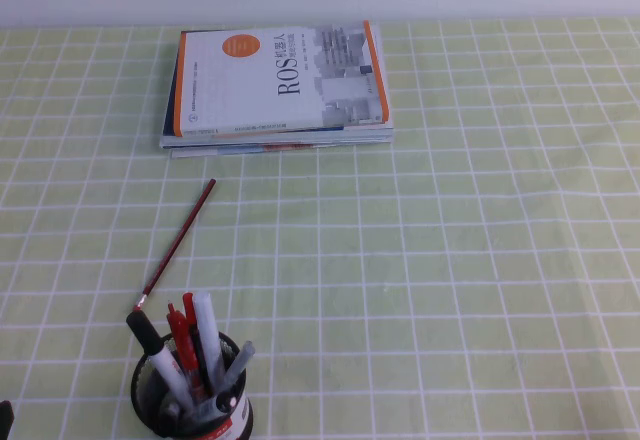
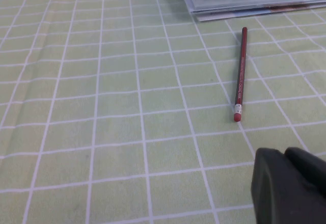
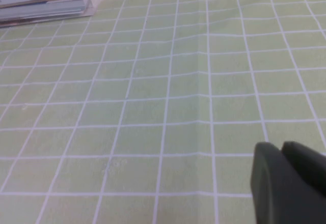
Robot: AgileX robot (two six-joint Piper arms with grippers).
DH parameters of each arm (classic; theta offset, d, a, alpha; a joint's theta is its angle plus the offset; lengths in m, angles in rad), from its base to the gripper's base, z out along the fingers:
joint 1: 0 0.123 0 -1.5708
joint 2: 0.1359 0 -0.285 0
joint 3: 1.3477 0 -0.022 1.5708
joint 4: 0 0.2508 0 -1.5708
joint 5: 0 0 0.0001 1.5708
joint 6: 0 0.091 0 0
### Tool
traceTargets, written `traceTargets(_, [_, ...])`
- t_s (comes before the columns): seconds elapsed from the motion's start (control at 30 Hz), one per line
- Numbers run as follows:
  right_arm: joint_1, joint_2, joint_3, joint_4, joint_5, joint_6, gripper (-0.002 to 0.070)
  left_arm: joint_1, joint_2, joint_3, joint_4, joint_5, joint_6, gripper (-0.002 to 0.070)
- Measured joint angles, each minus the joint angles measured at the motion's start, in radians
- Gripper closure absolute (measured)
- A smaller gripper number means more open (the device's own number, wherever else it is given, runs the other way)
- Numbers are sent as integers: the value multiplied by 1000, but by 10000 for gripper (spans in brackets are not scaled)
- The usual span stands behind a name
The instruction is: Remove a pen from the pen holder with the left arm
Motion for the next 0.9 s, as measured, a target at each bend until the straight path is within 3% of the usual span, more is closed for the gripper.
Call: traceTargets(0.9, [0,0,0,0,0,0,689,0,0,0,-77,-44,2,676])
